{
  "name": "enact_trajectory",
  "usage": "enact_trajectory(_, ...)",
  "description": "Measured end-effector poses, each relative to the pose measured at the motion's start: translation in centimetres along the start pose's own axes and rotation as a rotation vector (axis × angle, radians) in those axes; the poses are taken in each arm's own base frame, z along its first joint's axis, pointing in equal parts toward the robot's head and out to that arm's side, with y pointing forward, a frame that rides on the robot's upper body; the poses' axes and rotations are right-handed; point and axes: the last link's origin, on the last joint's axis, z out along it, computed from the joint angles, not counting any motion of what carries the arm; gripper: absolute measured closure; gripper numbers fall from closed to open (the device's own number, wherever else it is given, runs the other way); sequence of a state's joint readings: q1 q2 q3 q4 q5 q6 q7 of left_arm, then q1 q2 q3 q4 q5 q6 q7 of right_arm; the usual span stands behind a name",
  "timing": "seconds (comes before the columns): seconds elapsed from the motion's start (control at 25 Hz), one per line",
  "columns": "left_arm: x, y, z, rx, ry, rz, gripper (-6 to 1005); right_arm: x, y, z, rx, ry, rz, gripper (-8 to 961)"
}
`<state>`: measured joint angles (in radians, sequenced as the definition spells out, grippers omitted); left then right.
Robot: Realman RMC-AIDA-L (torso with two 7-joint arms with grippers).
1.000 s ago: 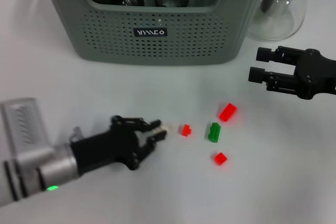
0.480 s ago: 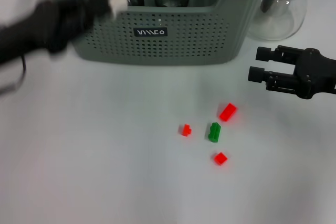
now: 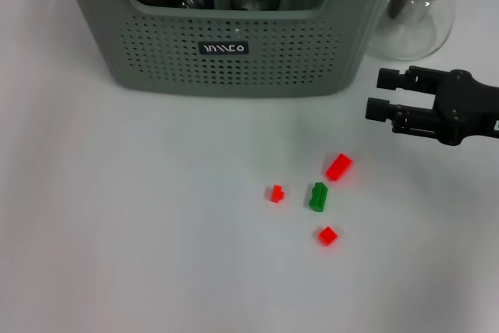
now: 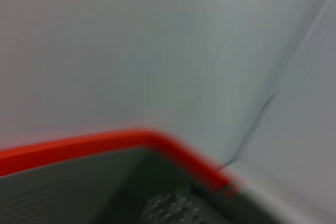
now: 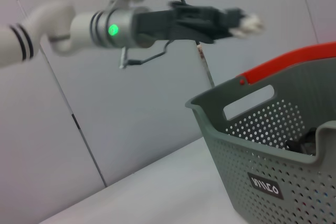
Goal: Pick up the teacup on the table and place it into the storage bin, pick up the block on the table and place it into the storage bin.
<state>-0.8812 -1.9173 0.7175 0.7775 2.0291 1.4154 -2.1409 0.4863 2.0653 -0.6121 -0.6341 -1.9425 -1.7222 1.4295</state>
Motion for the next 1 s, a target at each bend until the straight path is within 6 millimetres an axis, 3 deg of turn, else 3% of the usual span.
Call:
enact_trajectory(0.08, 0.6, 0.2, 2.3, 0.131, -0.122, 0.059, 808, 0.0, 0.0, 0.0, -0.001, -0.001, -0.001, 226)
enact_trajectory(0.28, -0.1, 1.3, 6.9, 0.329, -0.306, 0.158, 801, 0.0, 0.0, 0.0, 0.001, -0.001, 0.000, 226)
enact_trajectory(0.44, -1.1, 1.8, 9.3, 0.447, -0.361, 0.230, 796, 0.0, 0.0, 0.0, 0.002, -0.001, 0.000, 226)
enact_trajectory(0.56, -1.2, 2.3, 9.8, 0.471, -0.353, 0.261, 757, 0.1, 0.0, -0.1, 0.007, 0.000, 0.002, 226)
enact_trajectory(0.64, -0.7, 2.5, 9.0, 0.466, -0.307, 0.252, 683, 0.2, 0.0, -0.1, 0.010, 0.000, 0.004, 226)
enact_trajectory(0.72, -0.2, 2.9, 7.1, 0.439, -0.211, 0.224, 610, 0.2, 0.0, -0.1, 0.010, 0.000, 0.004, 226)
enact_trajectory(0.8, -0.1, 3.4, 3.9, 0.386, -0.083, 0.211, 539, 0.2, 0.0, -0.1, 0.011, 0.002, 0.004, 226)
enact_trajectory(1.0, -3.7, 6.1, -4.7, 0.009, 0.204, 0.329, 361, 0.3, 0.0, -0.2, 0.009, 0.004, 0.006, 226)
